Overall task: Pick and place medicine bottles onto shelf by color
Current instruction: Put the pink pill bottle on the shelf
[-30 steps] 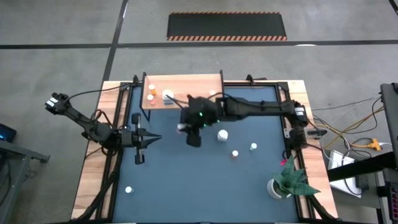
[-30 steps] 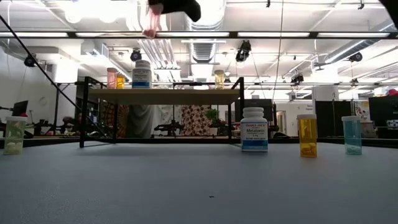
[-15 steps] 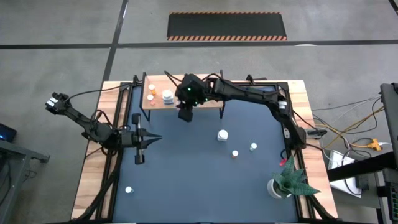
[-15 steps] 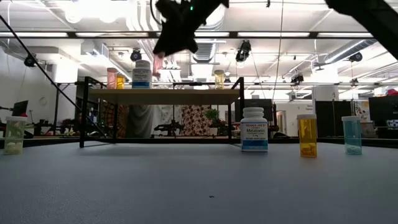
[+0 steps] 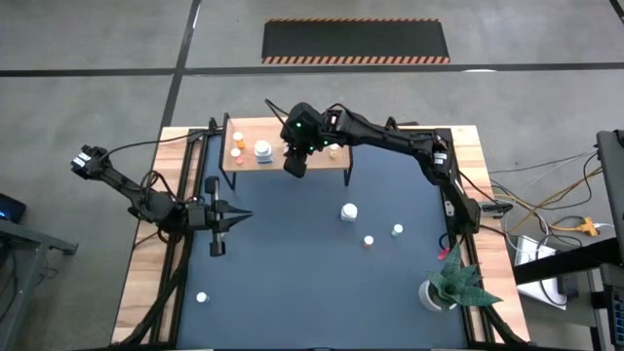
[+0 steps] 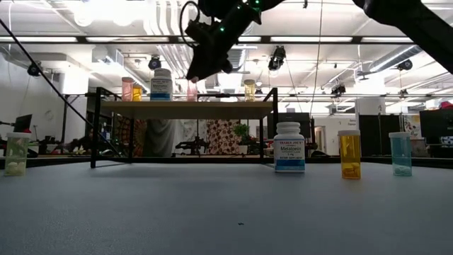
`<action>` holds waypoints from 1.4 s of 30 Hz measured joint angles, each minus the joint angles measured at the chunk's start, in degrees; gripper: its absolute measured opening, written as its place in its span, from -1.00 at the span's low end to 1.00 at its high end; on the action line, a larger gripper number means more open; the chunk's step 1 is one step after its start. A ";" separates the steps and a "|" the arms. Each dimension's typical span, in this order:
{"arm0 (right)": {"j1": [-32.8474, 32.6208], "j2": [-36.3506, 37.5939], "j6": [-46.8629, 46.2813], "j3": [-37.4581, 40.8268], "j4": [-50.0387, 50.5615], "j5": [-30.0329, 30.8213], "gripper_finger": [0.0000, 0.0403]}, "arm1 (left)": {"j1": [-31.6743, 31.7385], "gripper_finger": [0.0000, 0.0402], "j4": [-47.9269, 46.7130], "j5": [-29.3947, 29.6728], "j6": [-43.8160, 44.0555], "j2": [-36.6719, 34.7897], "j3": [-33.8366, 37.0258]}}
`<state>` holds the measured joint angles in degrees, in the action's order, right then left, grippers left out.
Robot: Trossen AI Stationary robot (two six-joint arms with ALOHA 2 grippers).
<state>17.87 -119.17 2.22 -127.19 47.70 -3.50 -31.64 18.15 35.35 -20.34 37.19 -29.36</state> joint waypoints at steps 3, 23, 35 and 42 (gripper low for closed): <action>0.15 0.00 -0.09 0.02 0.02 0.04 -0.42 | 0.00 -0.97 -0.09 0.00 -0.02 -0.23 0.09; 0.15 0.17 -0.21 -3.21 1.85 0.48 -0.20 | 0.00 -0.97 -0.13 0.00 0.05 -0.25 0.22; 0.31 0.23 2.94 -7.70 10.84 0.61 -0.34 | 0.00 -0.97 -0.17 0.02 0.05 -0.37 0.44; 0.33 -1.02 3.03 -7.63 12.91 0.65 -0.53 | 0.00 -0.97 -0.17 0.02 0.05 -0.54 0.48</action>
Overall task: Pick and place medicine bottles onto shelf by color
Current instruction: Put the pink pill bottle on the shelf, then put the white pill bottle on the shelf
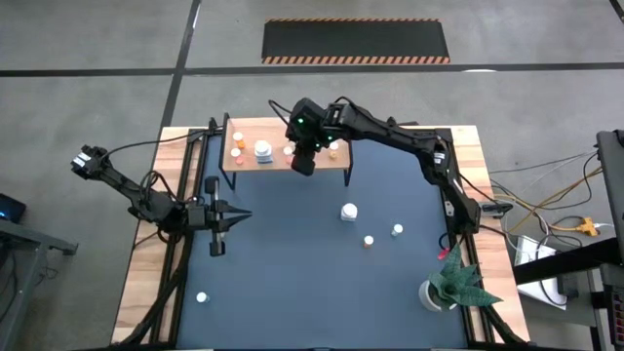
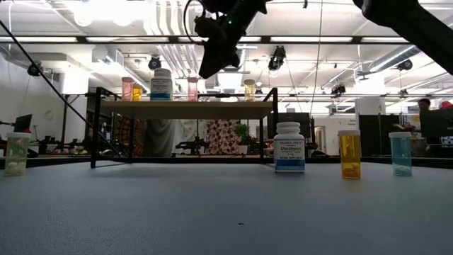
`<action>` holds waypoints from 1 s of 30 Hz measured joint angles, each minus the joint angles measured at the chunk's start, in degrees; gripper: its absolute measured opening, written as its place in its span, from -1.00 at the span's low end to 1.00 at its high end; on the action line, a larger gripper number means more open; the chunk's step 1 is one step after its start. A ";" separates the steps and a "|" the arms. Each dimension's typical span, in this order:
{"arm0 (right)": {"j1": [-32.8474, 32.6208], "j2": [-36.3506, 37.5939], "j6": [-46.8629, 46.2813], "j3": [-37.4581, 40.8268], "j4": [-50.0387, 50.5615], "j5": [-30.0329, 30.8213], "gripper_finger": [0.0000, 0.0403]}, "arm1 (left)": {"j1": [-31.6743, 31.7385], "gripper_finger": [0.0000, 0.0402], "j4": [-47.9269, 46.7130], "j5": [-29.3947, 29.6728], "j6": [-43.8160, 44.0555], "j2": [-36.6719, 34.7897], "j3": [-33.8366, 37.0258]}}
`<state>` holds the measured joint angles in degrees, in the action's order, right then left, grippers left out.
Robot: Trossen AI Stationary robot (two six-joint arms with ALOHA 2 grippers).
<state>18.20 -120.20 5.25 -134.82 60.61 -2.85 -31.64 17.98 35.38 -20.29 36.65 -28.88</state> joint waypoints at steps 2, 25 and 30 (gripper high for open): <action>0.00 -0.34 -0.13 0.00 -0.09 0.00 -0.57 | 0.00 -0.97 -0.02 0.00 0.03 -0.02 0.00; -1.77 0.28 -1.66 0.04 4.39 -0.41 -0.74 | 0.00 -0.97 -0.55 0.00 0.15 -0.03 0.11; -5.62 0.97 -1.63 0.04 9.17 -0.63 -0.74 | 0.00 -0.97 -0.51 0.00 0.20 0.06 0.11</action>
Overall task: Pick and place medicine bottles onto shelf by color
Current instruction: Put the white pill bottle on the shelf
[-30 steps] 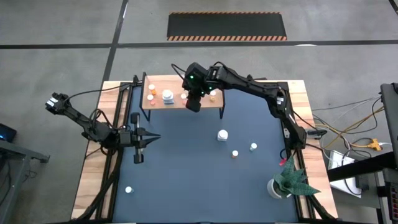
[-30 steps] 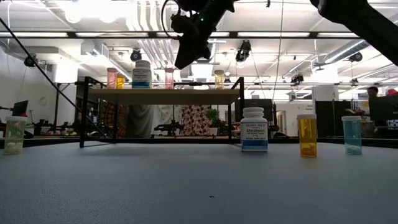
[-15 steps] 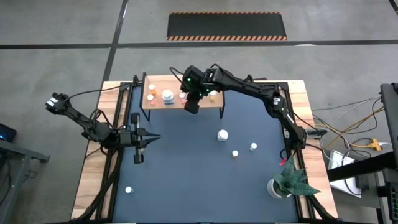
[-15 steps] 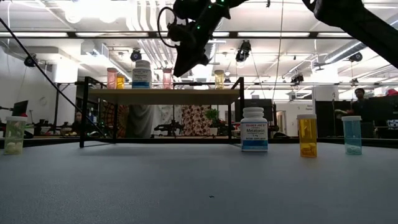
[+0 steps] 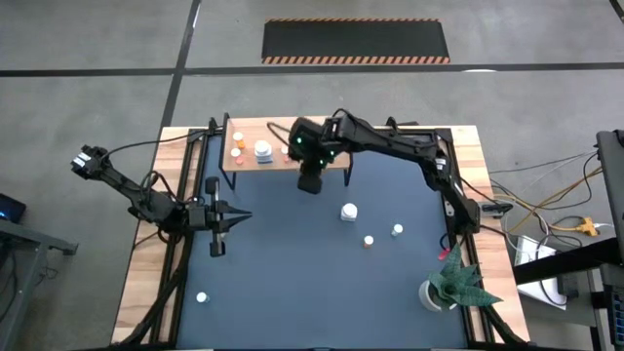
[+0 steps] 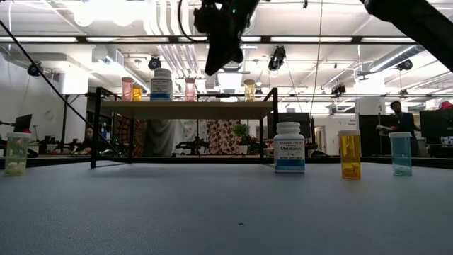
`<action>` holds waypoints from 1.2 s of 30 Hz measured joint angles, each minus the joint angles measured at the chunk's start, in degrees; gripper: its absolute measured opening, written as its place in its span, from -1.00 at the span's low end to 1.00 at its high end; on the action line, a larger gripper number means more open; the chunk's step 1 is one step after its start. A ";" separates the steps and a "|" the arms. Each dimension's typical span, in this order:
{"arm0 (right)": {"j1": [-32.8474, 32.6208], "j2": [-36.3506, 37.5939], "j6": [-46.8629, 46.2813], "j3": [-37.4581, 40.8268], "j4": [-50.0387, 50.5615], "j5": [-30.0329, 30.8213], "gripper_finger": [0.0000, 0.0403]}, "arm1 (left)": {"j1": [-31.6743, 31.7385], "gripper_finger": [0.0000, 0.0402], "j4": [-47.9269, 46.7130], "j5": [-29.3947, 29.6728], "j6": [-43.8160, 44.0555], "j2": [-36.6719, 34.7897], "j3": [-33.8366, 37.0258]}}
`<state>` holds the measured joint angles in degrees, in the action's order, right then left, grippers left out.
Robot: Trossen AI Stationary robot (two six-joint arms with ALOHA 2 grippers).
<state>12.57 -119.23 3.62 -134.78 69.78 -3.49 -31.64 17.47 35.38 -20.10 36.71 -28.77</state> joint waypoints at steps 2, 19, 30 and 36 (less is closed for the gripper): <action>-1.79 0.08 0.00 0.00 2.03 0.00 -0.74 | 0.00 -0.97 0.00 0.00 0.06 -0.06 0.02; -14.02 0.40 3.07 0.09 17.66 0.00 -0.74 | 0.00 -0.97 0.00 0.00 0.24 0.37 0.04; -16.31 4.54 1.27 7.86 13.23 0.26 -0.77 | -0.04 -0.97 0.02 0.00 0.40 0.37 0.04; -16.45 11.73 2.03 25.21 -4.16 0.68 -0.92 | -0.04 -0.97 0.00 -0.11 0.39 0.38 0.04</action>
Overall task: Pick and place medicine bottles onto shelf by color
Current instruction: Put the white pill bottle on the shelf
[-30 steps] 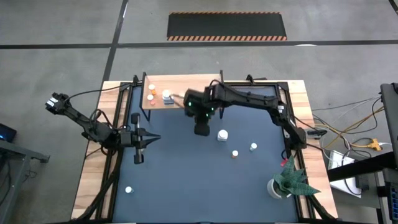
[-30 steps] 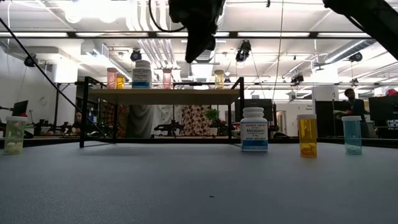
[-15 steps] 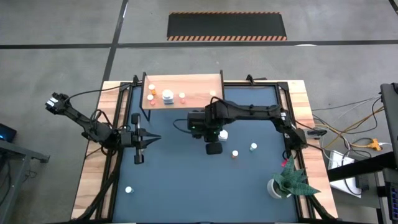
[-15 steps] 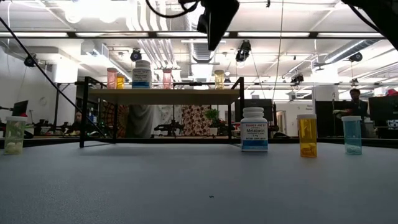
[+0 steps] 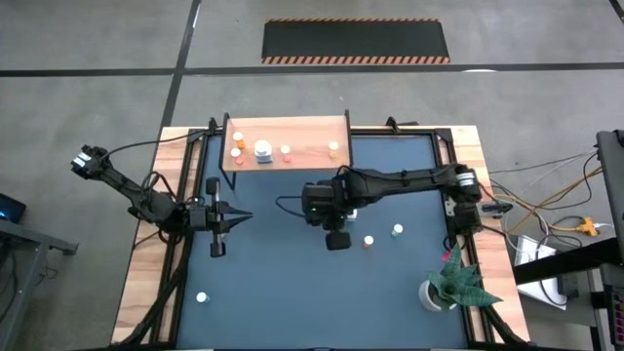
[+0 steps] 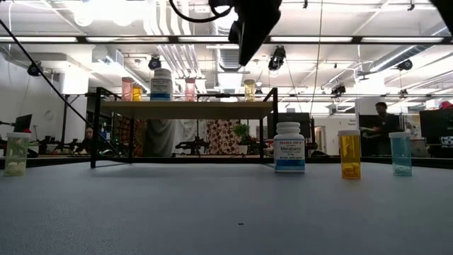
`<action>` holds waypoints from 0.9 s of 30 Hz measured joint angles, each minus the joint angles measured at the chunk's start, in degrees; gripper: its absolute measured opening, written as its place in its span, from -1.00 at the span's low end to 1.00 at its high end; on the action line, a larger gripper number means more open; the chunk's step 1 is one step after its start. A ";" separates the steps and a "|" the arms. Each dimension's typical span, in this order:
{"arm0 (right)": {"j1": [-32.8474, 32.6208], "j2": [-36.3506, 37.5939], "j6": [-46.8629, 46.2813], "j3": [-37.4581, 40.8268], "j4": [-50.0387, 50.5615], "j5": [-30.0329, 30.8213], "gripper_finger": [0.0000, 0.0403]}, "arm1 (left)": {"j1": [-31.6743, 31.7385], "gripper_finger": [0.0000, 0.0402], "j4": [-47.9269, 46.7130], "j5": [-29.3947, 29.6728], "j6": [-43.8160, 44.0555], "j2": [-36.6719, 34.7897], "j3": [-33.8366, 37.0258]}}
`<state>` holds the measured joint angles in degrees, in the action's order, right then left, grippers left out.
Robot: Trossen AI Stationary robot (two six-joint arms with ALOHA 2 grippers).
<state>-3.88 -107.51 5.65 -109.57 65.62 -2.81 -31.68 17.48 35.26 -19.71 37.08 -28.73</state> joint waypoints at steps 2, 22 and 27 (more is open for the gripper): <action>0.00 2.75 0.72 7.72 -12.42 2.92 -0.95 | 0.00 -0.97 0.04 -0.02 -0.13 0.02 0.00; -1.57 18.43 -5.60 38.66 -45.08 4.28 -0.70 | 0.02 -0.97 0.06 -0.08 -0.10 0.02 0.00; -1.44 21.75 -11.22 38.66 -39.08 4.53 -0.28 | 0.07 -0.97 0.04 -0.10 -0.13 0.28 0.00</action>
<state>-5.32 -85.76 -5.57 -70.91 26.54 1.72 -31.62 17.52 35.16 -19.84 37.36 -28.73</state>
